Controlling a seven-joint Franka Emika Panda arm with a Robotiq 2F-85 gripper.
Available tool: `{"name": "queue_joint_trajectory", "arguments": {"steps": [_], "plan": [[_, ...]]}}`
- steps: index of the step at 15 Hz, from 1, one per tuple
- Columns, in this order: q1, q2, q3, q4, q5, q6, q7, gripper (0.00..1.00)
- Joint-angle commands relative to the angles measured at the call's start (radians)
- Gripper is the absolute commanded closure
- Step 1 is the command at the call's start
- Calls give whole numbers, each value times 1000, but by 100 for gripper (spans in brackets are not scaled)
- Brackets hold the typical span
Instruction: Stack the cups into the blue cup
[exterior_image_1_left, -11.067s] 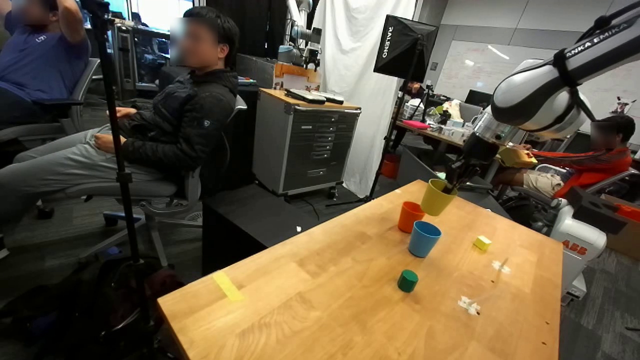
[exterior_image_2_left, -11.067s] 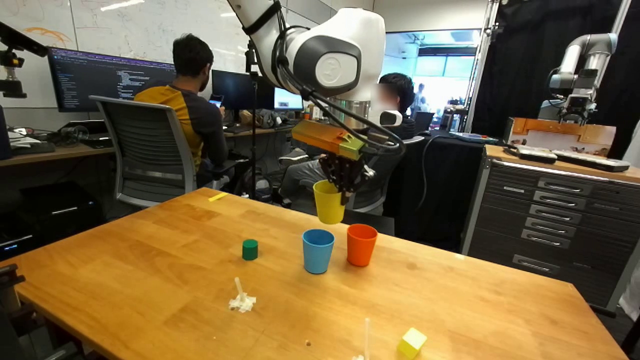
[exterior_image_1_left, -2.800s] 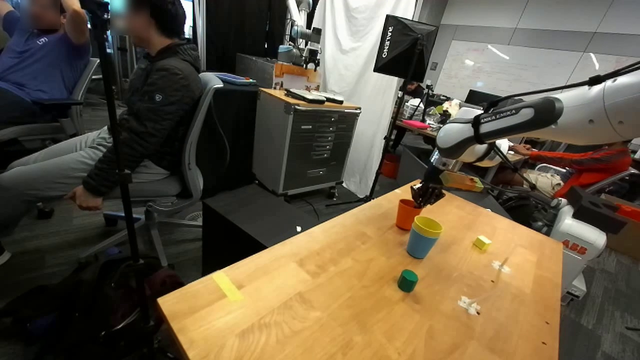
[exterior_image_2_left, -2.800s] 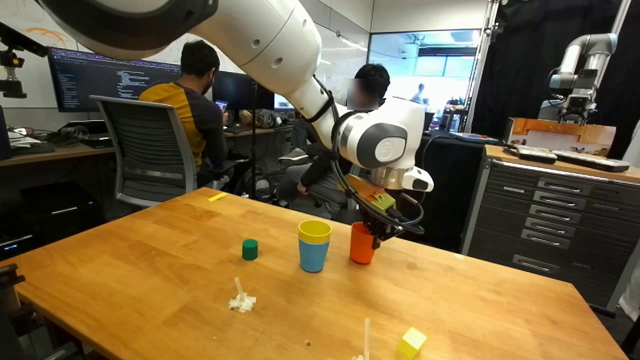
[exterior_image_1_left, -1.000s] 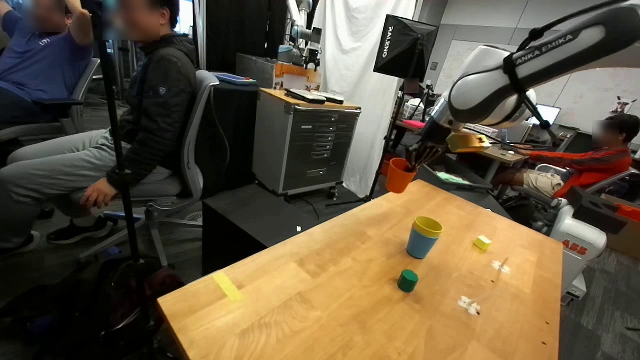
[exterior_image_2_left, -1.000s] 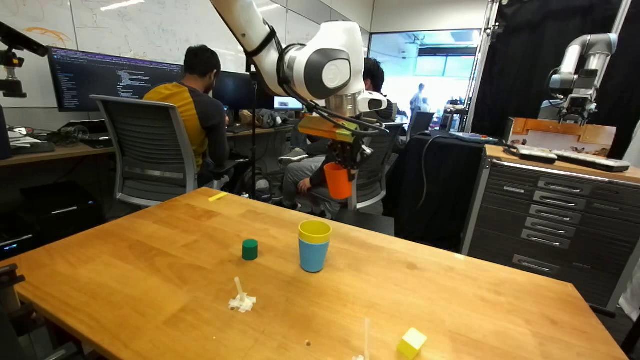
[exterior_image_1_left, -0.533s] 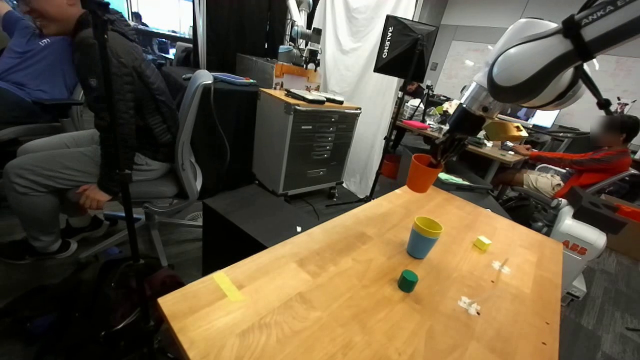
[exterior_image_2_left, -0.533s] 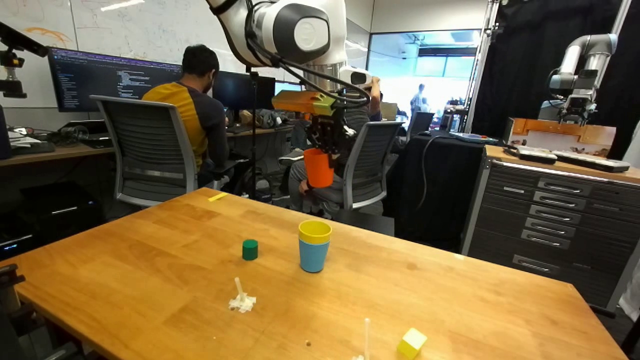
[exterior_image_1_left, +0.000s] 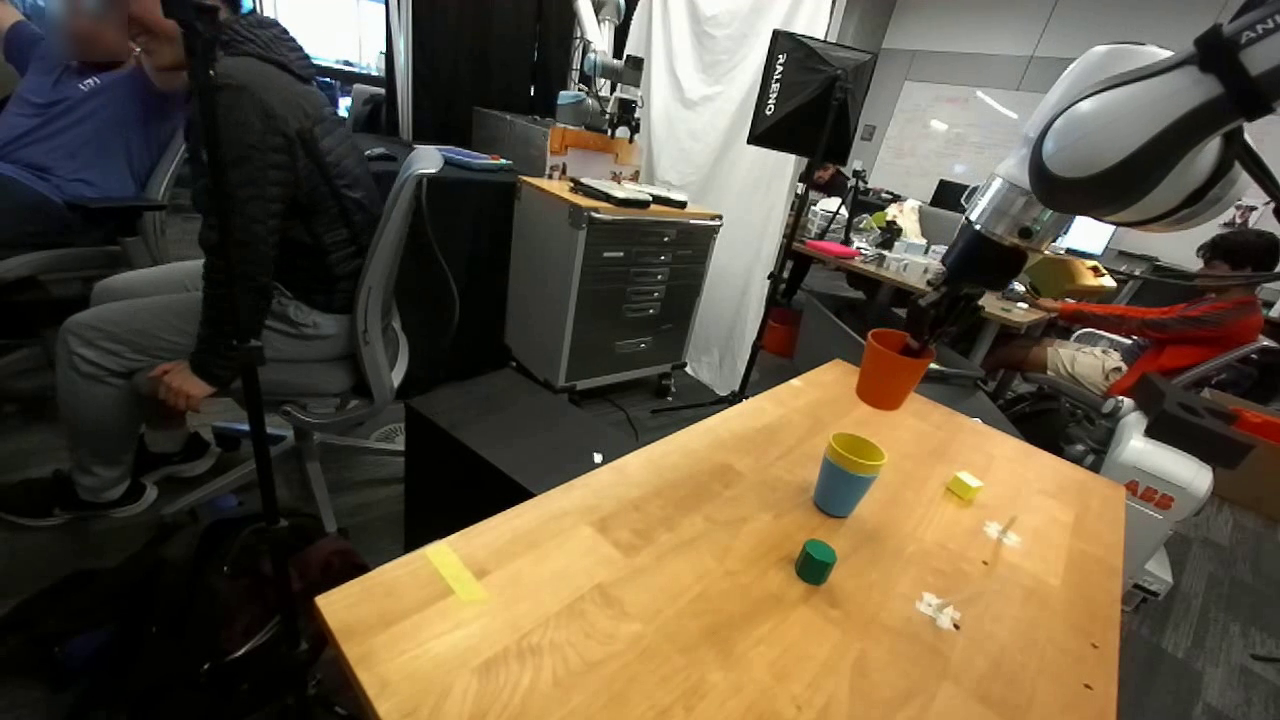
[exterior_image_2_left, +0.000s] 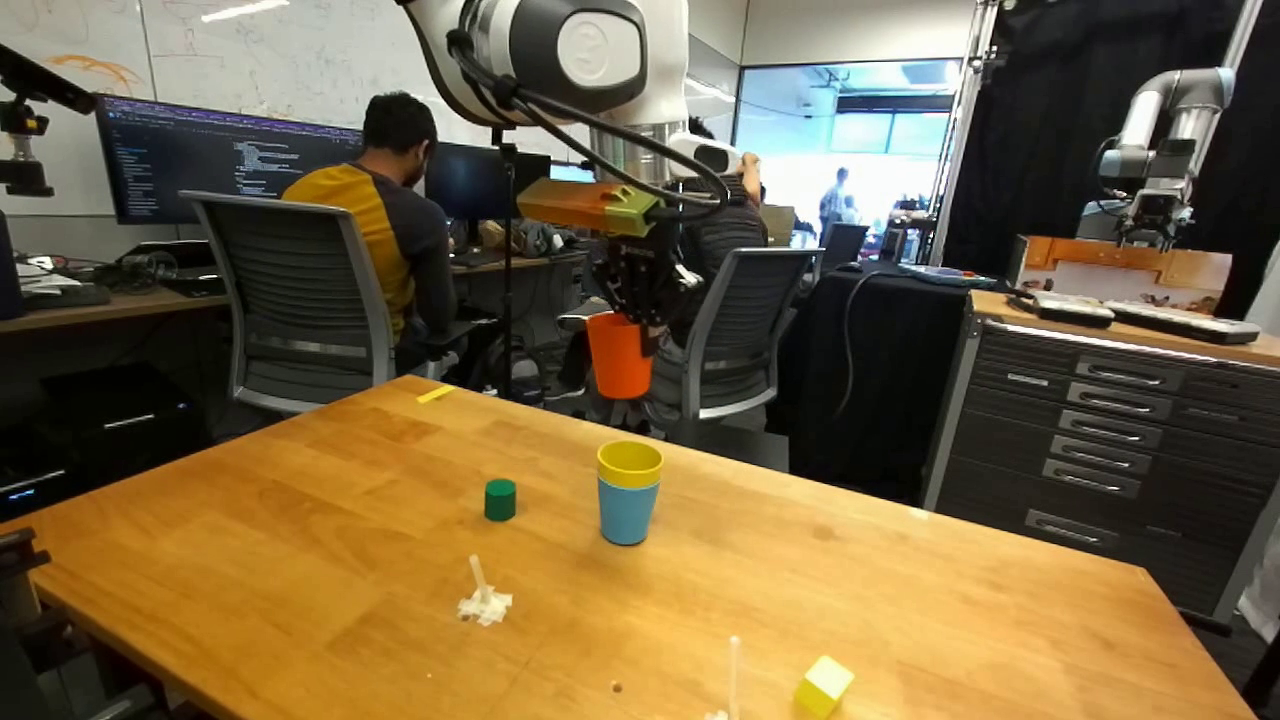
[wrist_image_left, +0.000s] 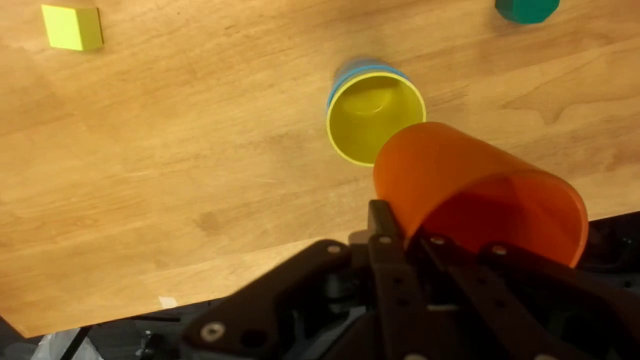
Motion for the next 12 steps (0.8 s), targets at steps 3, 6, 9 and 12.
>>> {"name": "queue_joint_trajectory", "arguments": {"steps": [3, 6, 9, 12], "plan": [[-50, -9, 13, -35, 99, 33, -120, 97], [-71, 7, 28, -25, 140, 49, -178, 97], [-84, 32, 38, -7, 171, 34, -220, 97], [-91, 59, 44, 5, 183, 33, -242, 97]]}}
